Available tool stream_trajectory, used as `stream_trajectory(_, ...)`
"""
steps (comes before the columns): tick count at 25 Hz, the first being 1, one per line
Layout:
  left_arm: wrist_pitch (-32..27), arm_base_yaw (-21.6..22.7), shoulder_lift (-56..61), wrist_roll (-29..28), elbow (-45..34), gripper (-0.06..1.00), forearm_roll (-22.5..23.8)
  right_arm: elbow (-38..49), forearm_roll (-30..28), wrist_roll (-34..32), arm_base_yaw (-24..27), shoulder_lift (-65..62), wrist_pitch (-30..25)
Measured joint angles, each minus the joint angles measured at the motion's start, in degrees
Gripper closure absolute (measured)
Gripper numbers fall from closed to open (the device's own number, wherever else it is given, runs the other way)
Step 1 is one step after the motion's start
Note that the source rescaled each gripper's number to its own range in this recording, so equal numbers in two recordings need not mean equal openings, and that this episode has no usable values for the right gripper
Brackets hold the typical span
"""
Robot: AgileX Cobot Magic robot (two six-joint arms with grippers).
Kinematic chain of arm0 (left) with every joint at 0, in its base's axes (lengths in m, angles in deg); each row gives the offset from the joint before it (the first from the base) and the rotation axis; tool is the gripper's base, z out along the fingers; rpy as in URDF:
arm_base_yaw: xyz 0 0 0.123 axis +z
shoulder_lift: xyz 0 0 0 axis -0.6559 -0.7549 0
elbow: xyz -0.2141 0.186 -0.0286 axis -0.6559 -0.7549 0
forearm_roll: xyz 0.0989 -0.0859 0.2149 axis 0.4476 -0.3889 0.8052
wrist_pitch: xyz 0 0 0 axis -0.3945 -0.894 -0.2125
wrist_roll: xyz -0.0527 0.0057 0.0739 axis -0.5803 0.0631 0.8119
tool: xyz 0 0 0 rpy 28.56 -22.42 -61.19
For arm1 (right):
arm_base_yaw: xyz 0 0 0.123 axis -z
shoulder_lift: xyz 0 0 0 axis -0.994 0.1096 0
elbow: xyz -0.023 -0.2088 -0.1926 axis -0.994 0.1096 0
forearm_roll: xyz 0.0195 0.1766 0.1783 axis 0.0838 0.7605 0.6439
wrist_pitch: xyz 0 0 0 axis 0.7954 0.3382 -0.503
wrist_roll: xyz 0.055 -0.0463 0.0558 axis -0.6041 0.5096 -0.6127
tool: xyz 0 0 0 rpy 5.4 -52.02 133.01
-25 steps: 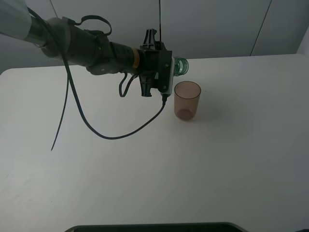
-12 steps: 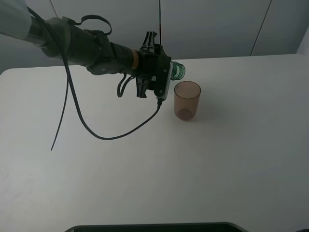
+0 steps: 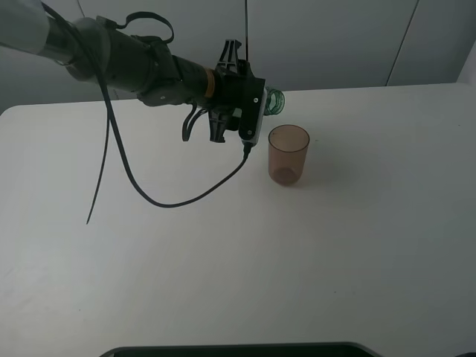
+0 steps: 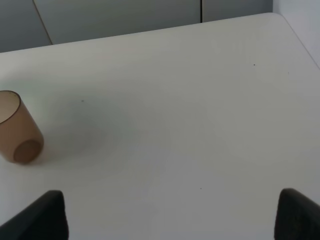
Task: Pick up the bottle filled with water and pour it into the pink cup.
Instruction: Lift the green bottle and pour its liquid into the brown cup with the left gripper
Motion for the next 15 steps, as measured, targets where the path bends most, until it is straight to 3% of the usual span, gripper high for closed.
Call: stream_trajectory(15,-0.8,-1.0,-0.1,0.1,0.5,0.92,5.5,0.0,0.0,0.0,0.0,0.0,0.0)
